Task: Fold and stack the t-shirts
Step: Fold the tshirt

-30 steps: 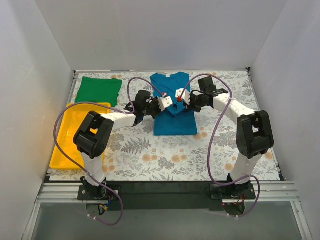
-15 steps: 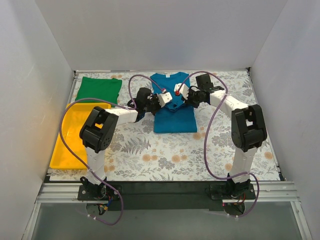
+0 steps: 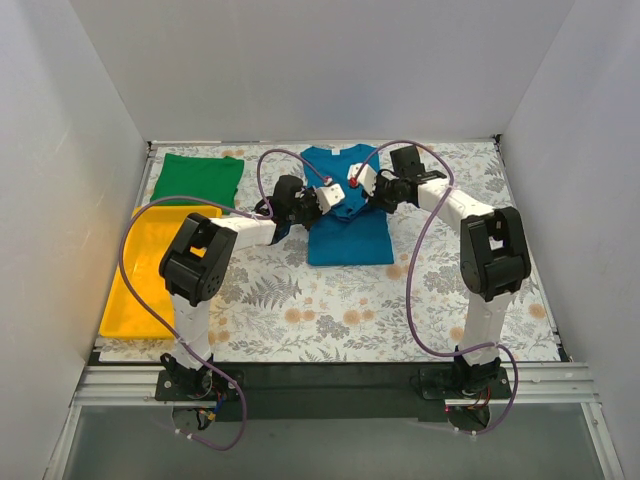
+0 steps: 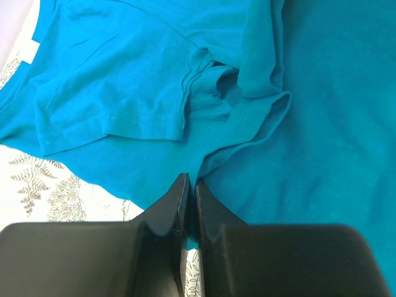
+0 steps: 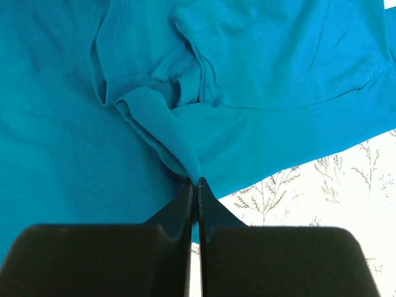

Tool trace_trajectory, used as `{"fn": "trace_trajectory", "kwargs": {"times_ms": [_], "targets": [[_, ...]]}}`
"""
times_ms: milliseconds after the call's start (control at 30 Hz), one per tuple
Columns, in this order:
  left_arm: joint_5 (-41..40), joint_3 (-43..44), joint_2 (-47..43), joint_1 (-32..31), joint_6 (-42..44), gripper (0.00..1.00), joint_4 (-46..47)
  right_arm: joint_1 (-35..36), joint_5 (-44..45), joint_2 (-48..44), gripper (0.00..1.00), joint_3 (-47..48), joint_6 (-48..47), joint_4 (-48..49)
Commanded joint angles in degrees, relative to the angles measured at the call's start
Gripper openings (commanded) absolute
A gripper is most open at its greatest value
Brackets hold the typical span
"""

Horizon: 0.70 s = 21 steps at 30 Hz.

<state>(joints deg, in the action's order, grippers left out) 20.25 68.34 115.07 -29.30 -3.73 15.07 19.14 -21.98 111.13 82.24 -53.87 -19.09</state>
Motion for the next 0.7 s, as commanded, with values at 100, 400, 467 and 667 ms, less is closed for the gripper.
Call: {"fn": "trace_trajectory", "kwargs": {"times_ms": [100, 400, 467, 667], "targets": [[-3.37, 1.8, -0.2, 0.47, -1.45, 0.0, 1.45, -0.24, 1.67, 2.42, 0.08, 4.33, 3.41, 2.83], [-21.65, 2.42, -4.22, 0.56, -12.18, 0.85, 11.29, -0.76, 18.72, 1.29, 0.56, 3.91, 21.95, 15.12], [-20.96, 1.54, -6.68, 0.56, -12.97, 0.86, 11.3, -1.03, 17.42, -1.0, 0.57, 2.85, 22.66, 15.14], [3.96, -15.92, -24.86, 0.47, -3.87, 0.8, 6.21, -3.58, -12.82, -11.54, 0.65, -6.46, 0.4, -2.67]]}}
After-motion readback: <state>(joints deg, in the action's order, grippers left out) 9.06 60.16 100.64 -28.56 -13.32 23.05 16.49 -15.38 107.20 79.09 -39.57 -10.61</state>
